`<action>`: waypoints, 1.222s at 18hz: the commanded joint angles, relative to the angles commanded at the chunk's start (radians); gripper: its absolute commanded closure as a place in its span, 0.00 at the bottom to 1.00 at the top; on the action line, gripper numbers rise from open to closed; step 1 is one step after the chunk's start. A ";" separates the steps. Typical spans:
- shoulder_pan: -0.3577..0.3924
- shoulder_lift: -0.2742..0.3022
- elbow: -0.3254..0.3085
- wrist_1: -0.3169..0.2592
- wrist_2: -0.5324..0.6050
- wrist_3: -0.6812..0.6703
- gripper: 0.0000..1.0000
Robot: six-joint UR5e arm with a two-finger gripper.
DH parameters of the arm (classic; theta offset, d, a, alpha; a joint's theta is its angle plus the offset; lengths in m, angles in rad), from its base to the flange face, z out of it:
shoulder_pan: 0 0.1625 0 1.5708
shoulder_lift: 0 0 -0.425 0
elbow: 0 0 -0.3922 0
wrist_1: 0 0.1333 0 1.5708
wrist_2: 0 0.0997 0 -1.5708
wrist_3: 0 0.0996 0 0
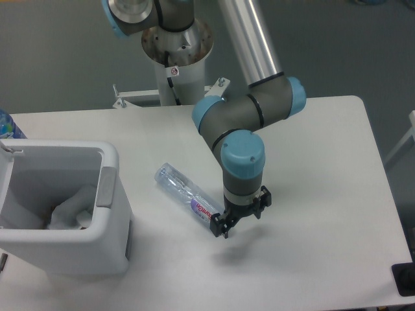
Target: Place the trash in the trash can
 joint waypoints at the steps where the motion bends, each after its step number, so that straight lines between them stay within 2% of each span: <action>1: -0.005 -0.002 0.000 0.000 0.000 0.000 0.00; 6: -0.011 -0.014 0.000 0.000 0.008 0.000 0.01; 10: -0.018 -0.015 -0.003 -0.002 0.009 -0.008 0.08; 12: -0.020 -0.023 -0.008 -0.002 0.009 -0.008 0.16; 14: -0.021 -0.029 -0.008 -0.002 0.009 -0.012 0.29; 20: -0.032 -0.028 -0.009 -0.002 0.008 -0.017 0.45; 22: -0.034 -0.028 -0.011 -0.003 0.008 -0.015 0.54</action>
